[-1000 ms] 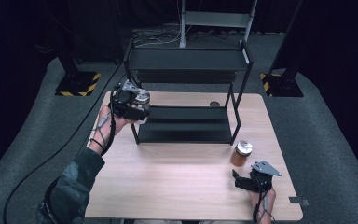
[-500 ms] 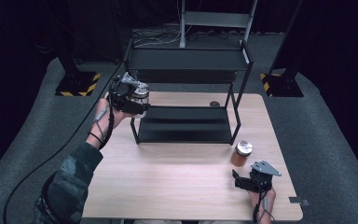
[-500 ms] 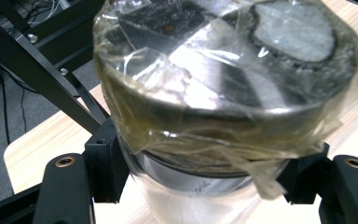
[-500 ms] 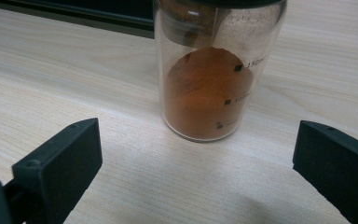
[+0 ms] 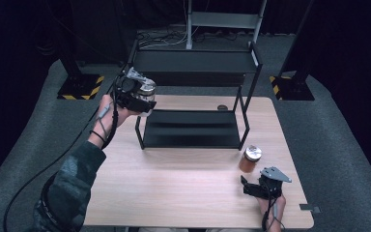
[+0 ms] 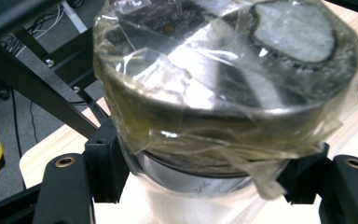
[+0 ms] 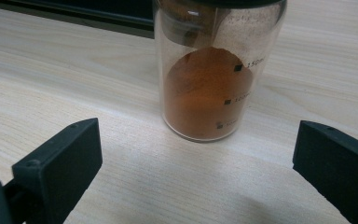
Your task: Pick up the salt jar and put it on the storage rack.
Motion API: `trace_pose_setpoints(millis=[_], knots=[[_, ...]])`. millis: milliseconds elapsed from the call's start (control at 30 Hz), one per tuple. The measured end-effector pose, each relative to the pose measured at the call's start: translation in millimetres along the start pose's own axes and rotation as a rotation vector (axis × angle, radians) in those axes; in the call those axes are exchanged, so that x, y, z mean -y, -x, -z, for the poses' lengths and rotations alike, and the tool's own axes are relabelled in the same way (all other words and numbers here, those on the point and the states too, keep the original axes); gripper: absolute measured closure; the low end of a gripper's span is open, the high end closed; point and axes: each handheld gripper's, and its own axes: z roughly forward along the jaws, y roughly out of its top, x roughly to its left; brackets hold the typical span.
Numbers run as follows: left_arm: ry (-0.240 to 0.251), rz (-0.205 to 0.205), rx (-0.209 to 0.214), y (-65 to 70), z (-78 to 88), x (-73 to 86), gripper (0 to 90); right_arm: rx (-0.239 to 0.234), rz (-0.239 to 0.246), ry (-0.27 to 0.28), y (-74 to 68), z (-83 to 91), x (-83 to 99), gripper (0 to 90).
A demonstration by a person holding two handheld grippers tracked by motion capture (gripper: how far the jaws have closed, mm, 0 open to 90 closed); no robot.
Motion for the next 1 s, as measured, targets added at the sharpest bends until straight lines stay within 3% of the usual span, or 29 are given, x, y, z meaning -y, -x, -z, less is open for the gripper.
trace_pose_setpoints(millis=[1000], knots=[[-0.006, -0.006, -0.028, -4.5, 10.2, -33.6, 30.9, -0.001, 0.001, -0.004, 0.1, -0.3, -0.7, 0.0]])
